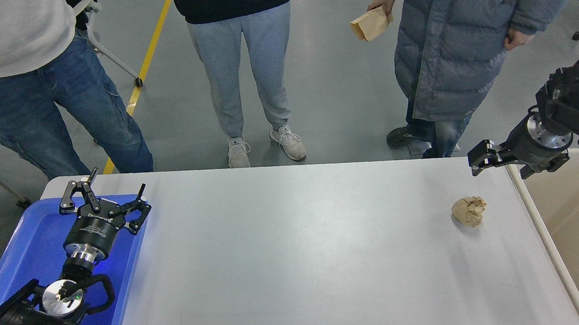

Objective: Tidy desktop
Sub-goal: 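Lower the right gripper toward the crumpled paper ball, then close the right gripper on the crumpled paper ball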

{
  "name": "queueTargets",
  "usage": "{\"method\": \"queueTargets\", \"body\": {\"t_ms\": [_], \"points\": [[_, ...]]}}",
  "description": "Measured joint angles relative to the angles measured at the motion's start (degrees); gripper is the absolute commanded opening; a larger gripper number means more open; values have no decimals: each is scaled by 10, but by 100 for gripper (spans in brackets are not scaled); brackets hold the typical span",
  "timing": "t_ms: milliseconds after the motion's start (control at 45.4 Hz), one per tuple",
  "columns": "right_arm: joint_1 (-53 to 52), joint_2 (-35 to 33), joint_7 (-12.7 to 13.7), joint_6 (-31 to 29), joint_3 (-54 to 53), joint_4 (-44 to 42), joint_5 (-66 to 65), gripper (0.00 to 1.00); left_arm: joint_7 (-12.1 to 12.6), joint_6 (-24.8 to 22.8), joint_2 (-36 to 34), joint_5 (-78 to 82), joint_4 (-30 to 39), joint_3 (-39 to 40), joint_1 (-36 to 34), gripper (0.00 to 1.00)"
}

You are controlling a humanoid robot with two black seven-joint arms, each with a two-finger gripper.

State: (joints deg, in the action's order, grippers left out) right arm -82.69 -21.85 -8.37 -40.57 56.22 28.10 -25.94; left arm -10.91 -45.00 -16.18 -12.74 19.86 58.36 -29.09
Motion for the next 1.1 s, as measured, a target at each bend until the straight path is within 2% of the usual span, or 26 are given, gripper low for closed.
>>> {"method": "queueTargets", "body": {"t_ms": [683, 1101], "points": [[120, 42, 0, 103, -18, -50, 3, 100, 0, 0, 0, 0, 0, 0, 0, 100], [190, 80, 0, 157, -28, -121, 4, 100, 0, 0, 0, 0, 0, 0, 0, 100]]}}
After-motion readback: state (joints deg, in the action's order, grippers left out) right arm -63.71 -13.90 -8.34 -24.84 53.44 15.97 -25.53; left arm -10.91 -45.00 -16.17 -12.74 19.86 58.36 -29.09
